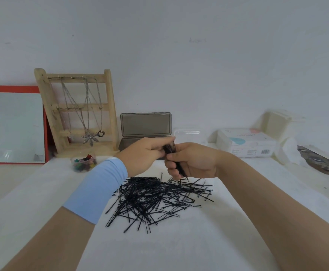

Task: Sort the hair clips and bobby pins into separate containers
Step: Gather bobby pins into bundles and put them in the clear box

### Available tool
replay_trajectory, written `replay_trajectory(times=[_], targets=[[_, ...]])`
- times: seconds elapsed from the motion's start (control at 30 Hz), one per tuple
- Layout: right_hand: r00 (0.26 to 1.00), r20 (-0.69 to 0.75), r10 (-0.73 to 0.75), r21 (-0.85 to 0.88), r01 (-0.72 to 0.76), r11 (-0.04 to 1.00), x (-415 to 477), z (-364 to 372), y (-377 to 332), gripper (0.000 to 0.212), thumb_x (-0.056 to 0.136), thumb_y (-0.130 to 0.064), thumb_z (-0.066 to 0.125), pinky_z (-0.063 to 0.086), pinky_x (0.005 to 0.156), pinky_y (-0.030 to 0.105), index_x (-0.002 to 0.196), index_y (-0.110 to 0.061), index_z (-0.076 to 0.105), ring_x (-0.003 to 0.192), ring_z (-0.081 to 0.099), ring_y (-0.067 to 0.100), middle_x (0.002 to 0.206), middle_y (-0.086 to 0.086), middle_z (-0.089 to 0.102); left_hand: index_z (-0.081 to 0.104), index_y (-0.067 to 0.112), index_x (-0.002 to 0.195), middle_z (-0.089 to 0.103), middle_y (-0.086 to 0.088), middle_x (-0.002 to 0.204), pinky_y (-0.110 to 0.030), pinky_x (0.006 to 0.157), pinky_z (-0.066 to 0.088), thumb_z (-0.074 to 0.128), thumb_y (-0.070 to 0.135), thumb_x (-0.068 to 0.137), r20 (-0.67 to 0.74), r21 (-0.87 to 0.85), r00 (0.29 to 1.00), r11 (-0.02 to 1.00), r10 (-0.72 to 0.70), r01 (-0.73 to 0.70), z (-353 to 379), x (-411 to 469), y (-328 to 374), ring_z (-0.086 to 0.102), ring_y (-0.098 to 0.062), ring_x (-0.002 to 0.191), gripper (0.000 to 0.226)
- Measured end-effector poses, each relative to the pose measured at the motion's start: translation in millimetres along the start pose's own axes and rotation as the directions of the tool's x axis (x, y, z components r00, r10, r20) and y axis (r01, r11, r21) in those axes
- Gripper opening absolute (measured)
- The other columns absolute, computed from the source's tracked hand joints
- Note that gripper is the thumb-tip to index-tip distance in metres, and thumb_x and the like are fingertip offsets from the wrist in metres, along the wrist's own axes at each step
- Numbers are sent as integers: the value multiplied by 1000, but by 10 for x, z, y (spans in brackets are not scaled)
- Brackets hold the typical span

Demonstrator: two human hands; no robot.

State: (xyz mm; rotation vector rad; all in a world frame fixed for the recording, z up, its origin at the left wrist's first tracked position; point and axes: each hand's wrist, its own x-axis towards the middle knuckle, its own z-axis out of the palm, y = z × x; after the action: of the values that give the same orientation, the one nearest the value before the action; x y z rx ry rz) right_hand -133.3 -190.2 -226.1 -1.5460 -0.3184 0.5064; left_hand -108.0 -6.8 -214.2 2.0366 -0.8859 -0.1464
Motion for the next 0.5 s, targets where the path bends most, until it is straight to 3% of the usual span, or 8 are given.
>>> replay_trajectory(times=[0.1, 0.23, 0.33, 0.4, 0.5], targets=[[1000, -19, 11, 2, -11, 1000, -4, -47, 2, 22, 105, -6, 33, 35, 60, 28, 99, -11, 54, 61, 43, 17, 69, 2, 41, 32, 24, 151, 44, 11, 147, -13, 111, 28, 35, -13, 96, -6, -94, 1000, 996, 12, -12, -13, -22, 38, 39, 1, 137, 66], [1000, -14, 23, -34, -24, 999, 4, -61, 15, 20, 105, -5, 36, 34, 63, 30, 95, -11, 51, 64, 45, 17, 74, 3, 45, 30, 30, 149, 48, 5, 147, -26, 116, 27, 38, -13, 94, 36, -136, 999, 990, 35, -30, 12, -14, 60, 44, -11, 136, 71], [999, -19, 35, -67, -36, 997, -6, -80, 10, 21, 105, -5, 36, 32, 62, 29, 93, -11, 52, 63, 44, 16, 75, 3, 45, 28, 27, 151, 34, 8, 156, -21, 112, 33, 37, -14, 94, 38, -160, 998, 986, 51, -44, 66, -7, 65, 42, -5, 136, 71], [998, -12, 58, -79, -59, 995, -17, -90, 4, 22, 105, -5, 34, 33, 60, 28, 92, -12, 50, 62, 42, 15, 74, 2, 44, 33, 27, 151, 36, 10, 155, -28, 118, 26, 38, -7, 98, 53, -62, 998, 997, 42, -39, 95, 31, 8, 33, -3, 141, 64], [995, 20, 100, -136, -96, 986, -22, -90, 5, 21, 105, -6, 32, 33, 59, 27, 93, -12, 48, 63, 39, 15, 72, 1, 41, 37, 33, 149, 34, 10, 157, -32, 122, -1, 32, 2, 100, 88, 331, 996, 943, 8, -37, 95, 75, -61, 10, -8, 148, 58]])
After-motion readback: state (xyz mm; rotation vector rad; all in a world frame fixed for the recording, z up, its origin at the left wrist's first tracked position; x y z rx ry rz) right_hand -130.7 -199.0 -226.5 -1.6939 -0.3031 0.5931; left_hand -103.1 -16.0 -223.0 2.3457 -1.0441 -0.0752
